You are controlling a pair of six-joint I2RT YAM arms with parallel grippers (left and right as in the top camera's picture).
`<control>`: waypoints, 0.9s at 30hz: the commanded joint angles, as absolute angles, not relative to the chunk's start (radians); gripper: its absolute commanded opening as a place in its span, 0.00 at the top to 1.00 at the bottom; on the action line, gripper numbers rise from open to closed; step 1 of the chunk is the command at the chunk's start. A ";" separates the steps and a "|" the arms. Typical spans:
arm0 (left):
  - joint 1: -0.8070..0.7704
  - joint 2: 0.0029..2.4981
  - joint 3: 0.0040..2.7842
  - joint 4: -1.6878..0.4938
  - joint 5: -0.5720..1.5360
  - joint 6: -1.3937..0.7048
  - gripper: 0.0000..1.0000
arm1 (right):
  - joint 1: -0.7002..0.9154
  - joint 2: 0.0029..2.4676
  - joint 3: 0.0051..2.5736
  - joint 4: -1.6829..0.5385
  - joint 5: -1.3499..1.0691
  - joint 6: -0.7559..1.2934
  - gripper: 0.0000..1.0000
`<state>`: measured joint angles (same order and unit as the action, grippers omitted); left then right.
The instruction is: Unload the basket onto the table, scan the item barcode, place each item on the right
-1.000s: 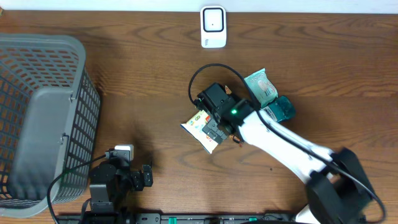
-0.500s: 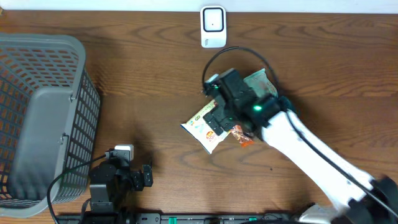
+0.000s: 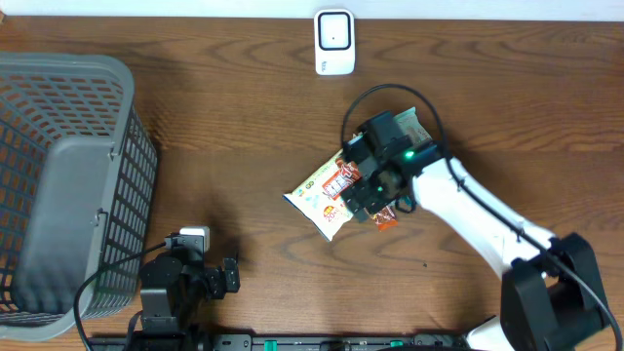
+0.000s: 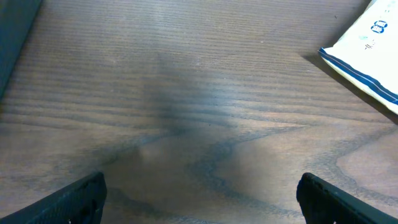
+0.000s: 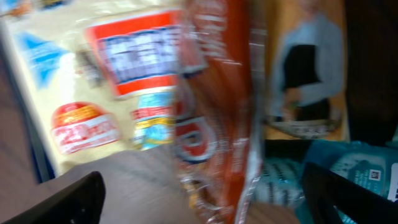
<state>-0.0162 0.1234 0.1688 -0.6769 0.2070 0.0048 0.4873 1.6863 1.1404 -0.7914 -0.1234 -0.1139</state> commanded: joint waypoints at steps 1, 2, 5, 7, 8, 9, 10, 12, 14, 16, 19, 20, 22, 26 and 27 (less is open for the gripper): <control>-0.017 0.122 0.163 -0.689 0.208 0.015 0.02 | 0.421 1.728 1.139 -0.785 -0.238 -0.169 0.09; -0.017 0.122 0.163 -0.690 0.208 0.015 0.02 | 0.406 1.740 1.139 -0.786 -0.281 -0.191 0.11; -0.017 0.122 0.163 -0.689 0.208 0.015 0.02 | 0.379 1.770 1.139 -0.785 -0.350 -0.219 0.14; -0.017 0.122 0.163 -0.690 0.208 0.015 0.02 | 0.373 1.786 1.139 -0.785 -0.350 -0.219 0.16; -0.017 0.122 0.163 -0.690 0.208 0.015 0.02 | 0.371 1.795 1.139 -0.785 -0.350 -0.219 0.17; -0.017 0.122 0.163 -0.689 0.208 0.015 0.02 | 0.371 1.805 1.139 -0.785 -0.350 -0.219 0.17; -0.017 0.122 0.163 -0.690 0.208 0.015 0.02 | 0.371 1.814 1.139 -0.785 -0.350 -0.220 0.17; -0.017 0.122 0.163 -0.690 0.208 0.015 0.02 | 0.372 1.831 1.139 -0.785 -0.350 -0.226 0.19; -0.017 0.122 0.163 -0.689 0.208 0.015 0.02 | 0.372 1.844 1.139 -0.785 -0.349 -0.234 0.21; -0.017 0.122 0.163 -0.690 0.208 0.015 0.02 | 0.372 1.853 1.139 -0.785 -0.346 -0.243 0.23; -0.017 0.122 0.163 -0.690 0.208 0.015 0.02 | 0.369 1.865 1.139 -0.785 -0.342 -0.264 0.28; -0.017 0.122 0.163 -0.689 0.208 0.015 0.02 | 0.366 1.866 1.139 -0.784 -0.343 -0.264 0.31; -0.017 0.122 0.163 -0.689 0.208 0.015 0.02 | 0.359 1.867 1.139 -0.784 -0.343 -0.264 0.38; -0.017 0.122 0.163 -0.689 0.208 0.015 0.02 | 0.347 1.868 1.139 -0.781 -0.347 -0.264 0.57; -0.017 0.122 0.163 -0.690 0.208 0.015 0.02 | 0.347 1.868 1.138 -0.778 -0.347 -0.263 0.65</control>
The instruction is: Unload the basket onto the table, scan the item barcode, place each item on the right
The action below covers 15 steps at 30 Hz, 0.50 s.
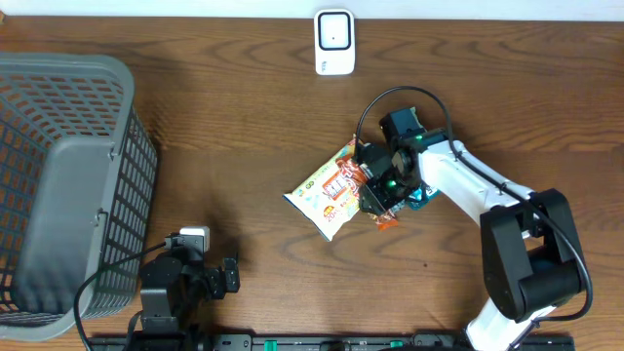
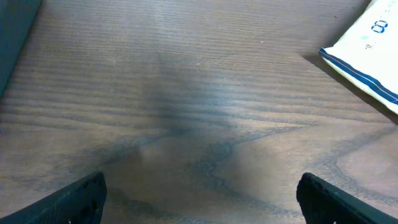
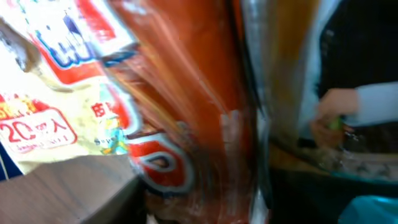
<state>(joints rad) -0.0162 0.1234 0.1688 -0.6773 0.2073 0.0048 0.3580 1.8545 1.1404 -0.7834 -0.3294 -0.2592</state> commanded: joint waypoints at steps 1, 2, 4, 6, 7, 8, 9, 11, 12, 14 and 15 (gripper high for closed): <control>-0.017 0.122 0.163 -0.689 0.208 0.015 0.02 | 0.347 1.868 1.137 -0.775 -0.347 -0.264 0.70; -0.017 0.122 0.163 -0.690 0.208 0.015 0.02 | 0.347 1.868 1.135 -0.770 -0.347 -0.264 0.74; -0.017 0.122 0.163 -0.690 0.208 0.015 0.02 | 0.348 1.870 1.123 -0.753 -0.348 -0.271 0.71; -0.017 0.122 0.163 -0.690 0.208 0.015 0.02 | 0.348 1.876 1.102 -0.733 -0.347 -0.271 0.68; -0.017 0.122 0.163 -0.689 0.208 0.015 0.02 | 0.347 1.881 1.091 -0.724 -0.349 -0.271 0.70; -0.017 0.122 0.163 -0.690 0.208 0.015 0.02 | 0.347 1.888 1.079 -0.715 -0.352 -0.270 0.75; -0.017 0.122 0.163 -0.690 0.208 0.015 0.02 | 0.347 1.899 1.070 -0.710 -0.355 -0.270 0.80; -0.017 0.122 0.163 -0.690 0.208 0.015 0.02 | 0.347 1.912 1.065 -0.718 -0.354 -0.271 0.96; -0.017 0.122 0.163 -0.690 0.208 0.015 0.02 | 0.347 1.913 1.066 -0.722 -0.354 -0.271 0.99; -0.017 0.122 0.163 -0.689 0.208 0.015 0.02 | 0.347 1.906 1.073 -0.734 -0.354 -0.270 0.99; -0.017 0.122 0.163 -0.689 0.208 0.015 0.02 | 0.347 1.903 1.082 -0.743 -0.354 -0.270 0.99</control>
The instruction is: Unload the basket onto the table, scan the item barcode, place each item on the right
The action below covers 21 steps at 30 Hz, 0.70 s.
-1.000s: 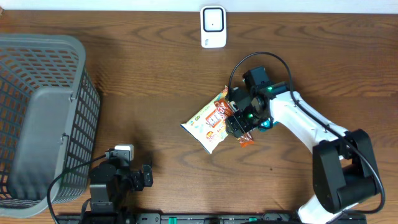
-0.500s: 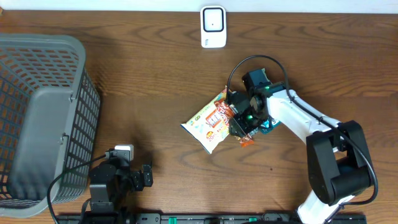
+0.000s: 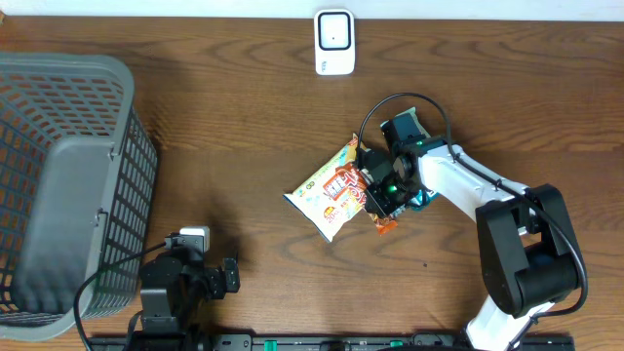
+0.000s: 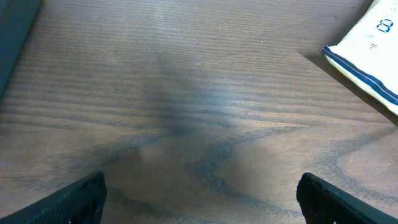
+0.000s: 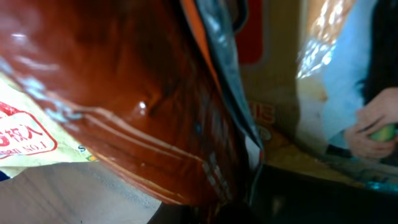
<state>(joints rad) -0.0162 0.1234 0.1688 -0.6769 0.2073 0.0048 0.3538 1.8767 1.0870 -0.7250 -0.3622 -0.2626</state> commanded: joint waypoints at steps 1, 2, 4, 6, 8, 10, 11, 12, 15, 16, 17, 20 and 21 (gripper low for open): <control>-0.017 0.122 0.163 -0.689 0.208 0.015 0.02 | 0.348 1.896 1.095 -0.756 -0.354 -0.270 0.99; -0.017 0.122 0.163 -0.690 0.208 0.015 0.02 | 0.347 1.889 1.108 -0.770 -0.354 -0.270 0.99; -0.017 0.122 0.163 -0.690 0.208 0.015 0.02 | 0.348 1.865 1.144 -0.814 -0.354 -0.271 0.99; -0.017 0.122 0.163 -0.690 0.208 0.015 0.02 | 0.348 1.832 1.188 -0.860 -0.353 -0.272 0.99; -0.017 0.122 0.163 -0.690 0.208 0.015 0.02 | 0.348 1.784 1.236 -0.899 -0.353 -0.280 0.99; -0.017 0.122 0.163 -0.690 0.208 0.015 0.02 | 0.353 1.724 1.267 -0.905 -0.347 -0.290 0.98; -0.017 0.122 0.163 -0.689 0.208 0.015 0.02 | 0.357 1.694 1.274 -0.899 -0.342 -0.298 0.98; -0.017 0.122 0.163 -0.689 0.208 0.015 0.02 | 0.363 1.652 1.276 -0.886 -0.339 -0.315 0.98; -0.017 0.122 0.163 -0.690 0.208 0.015 0.02 | 0.387 1.542 1.275 -0.849 -0.327 -0.361 0.99; -0.017 0.122 0.163 -0.689 0.208 0.015 0.02 | 0.399 1.502 1.276 -0.834 -0.316 -0.382 0.98; -0.017 0.122 0.163 -0.690 0.208 0.015 0.02 | 0.411 1.468 1.275 -0.819 -0.307 -0.401 0.99; -0.017 0.122 0.163 -0.689 0.208 0.015 0.02 | 0.457 1.365 1.275 -0.781 -0.294 -0.475 0.98; -0.017 0.122 0.163 -0.689 0.208 0.015 0.02 | 0.477 1.327 1.275 -0.769 -0.294 -0.503 0.98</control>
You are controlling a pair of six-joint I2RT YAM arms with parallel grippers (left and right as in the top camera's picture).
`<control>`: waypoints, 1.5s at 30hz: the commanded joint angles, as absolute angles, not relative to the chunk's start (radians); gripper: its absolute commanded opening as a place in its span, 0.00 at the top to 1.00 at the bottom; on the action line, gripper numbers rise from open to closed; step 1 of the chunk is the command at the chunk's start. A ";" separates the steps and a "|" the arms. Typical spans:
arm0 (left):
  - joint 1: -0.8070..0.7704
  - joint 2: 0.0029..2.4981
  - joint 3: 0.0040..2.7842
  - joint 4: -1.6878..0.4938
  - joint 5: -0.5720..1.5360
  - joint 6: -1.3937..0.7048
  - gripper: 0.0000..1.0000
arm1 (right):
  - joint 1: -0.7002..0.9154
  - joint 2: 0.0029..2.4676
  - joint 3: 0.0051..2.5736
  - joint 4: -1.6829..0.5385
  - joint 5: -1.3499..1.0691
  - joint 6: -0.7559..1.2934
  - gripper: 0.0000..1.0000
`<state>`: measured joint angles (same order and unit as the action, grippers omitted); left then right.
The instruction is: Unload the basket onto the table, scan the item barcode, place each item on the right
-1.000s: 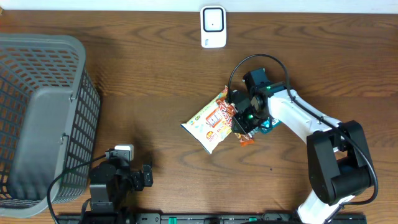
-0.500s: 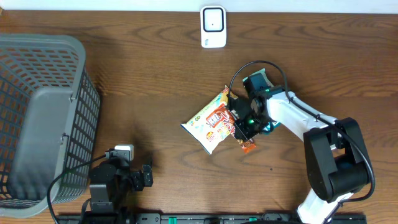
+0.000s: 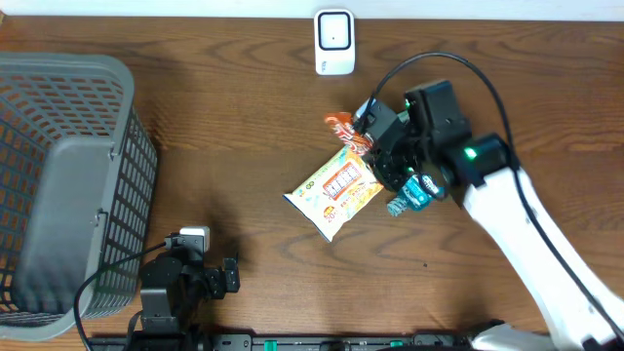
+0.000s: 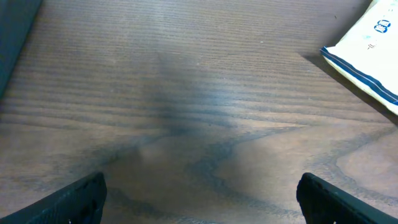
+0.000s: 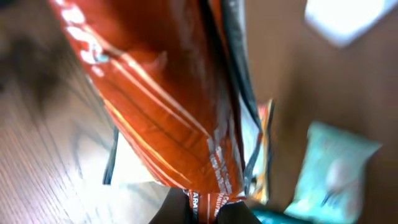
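My right gripper (image 3: 375, 132) is shut on the end of an orange-red snack packet (image 5: 168, 106), and the packet (image 3: 343, 127) hangs lifted over the table, below the white barcode scanner (image 3: 334, 42). The scanner shows as a blurred white corner (image 5: 339, 18) in the right wrist view. A cream snack bag (image 3: 331, 192) and a teal packet (image 3: 414, 192) lie on the table under the arm. My left gripper (image 4: 202, 196) is open, low over bare wood at the near left, with the cream bag's corner (image 4: 367, 59) at its right.
A grey wire basket (image 3: 63, 185) stands at the left edge of the wooden table (image 3: 224, 127). The scanner sits against the far edge. The right arm's black cable loops above the packets.
My right gripper has risen off the pile with the orange-red packet and moved toward the scanner. The cream bag and teal packet stay on the table. The left arm has not moved.
My right gripper was down among the packets with its fingers wide apart. It then pressed closer onto the orange-red packet, which filled its view. Then the fingers were shut on that packet, and now the packet is lifted toward the scanner.
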<state>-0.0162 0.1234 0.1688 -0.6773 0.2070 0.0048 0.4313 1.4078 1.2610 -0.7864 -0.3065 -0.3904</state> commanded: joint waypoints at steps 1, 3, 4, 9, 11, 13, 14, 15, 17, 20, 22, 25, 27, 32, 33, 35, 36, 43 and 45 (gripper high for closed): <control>-0.017 0.122 0.163 -0.689 0.208 0.015 0.02 | 0.494 1.297 1.275 -0.761 -0.298 -0.535 0.99; -0.017 0.122 0.163 -0.690 0.208 0.015 0.02 | 0.527 1.240 1.275 -0.756 -0.327 -0.631 0.99; -0.017 0.122 0.163 -0.689 0.208 0.015 0.02 | 0.543 1.210 1.275 -0.757 -0.353 -0.697 0.99; -0.017 0.122 0.163 -0.689 0.208 0.015 0.02 | 0.567 1.089 1.275 -0.791 -0.532 -1.014 0.99; -0.017 0.122 0.163 -0.690 0.208 0.015 0.02 | 0.563 1.057 1.275 -0.824 -0.606 -1.174 0.99; -0.017 0.122 0.163 -0.690 0.208 0.015 0.02 | 0.562 1.034 1.275 -0.855 -0.663 -1.345 0.99; -0.017 0.122 0.163 -0.690 0.208 0.015 0.02 | 0.562 1.029 1.275 -0.865 -0.690 -1.415 0.99; -0.017 0.122 0.163 -0.690 0.208 0.015 0.02 | 0.562 1.025 1.275 -0.868 -0.716 -1.474 0.99; -0.017 0.122 0.163 -0.690 0.208 0.015 0.02 | 0.562 1.025 1.275 -0.868 -0.768 -1.585 0.99; -0.017 0.122 0.163 -0.690 0.208 0.015 0.02 | 0.562 1.025 1.275 -0.867 -0.817 -1.749 0.99; -0.017 0.122 0.163 -0.690 0.208 0.015 0.02 | 0.559 1.025 1.275 -0.863 -0.832 -1.840 0.99; -0.017 0.122 0.163 -0.689 0.208 0.015 0.02 | 0.536 1.025 1.275 -0.848 -0.852 -1.941 0.99; -0.017 0.122 0.163 -0.689 0.208 0.015 0.02 | 0.514 1.026 1.275 -0.847 -0.869 -1.994 0.99; -0.017 0.122 0.163 -0.689 0.208 0.015 0.02 | 0.432 1.044 1.275 -0.848 -0.928 -2.071 0.99; -0.017 0.122 0.163 -0.689 0.208 0.015 0.02 | 0.392 1.068 1.275 -0.848 -0.963 -2.096 0.99; -0.017 0.122 0.163 -0.690 0.208 0.015 0.02 | 0.351 1.102 1.275 -0.846 -1.019 -2.131 0.99; -0.017 0.122 0.163 -0.690 0.208 0.015 0.02 | 0.334 1.118 1.275 -0.844 -1.051 -2.141 0.99; -0.017 0.122 0.163 -0.690 0.208 0.015 0.02 | 0.226 1.236 1.275 -0.777 -1.325 -2.141 0.99; -0.017 0.122 0.163 -0.690 0.208 0.015 0.02 | 0.213 1.253 1.275 -0.778 -1.387 -2.140 0.99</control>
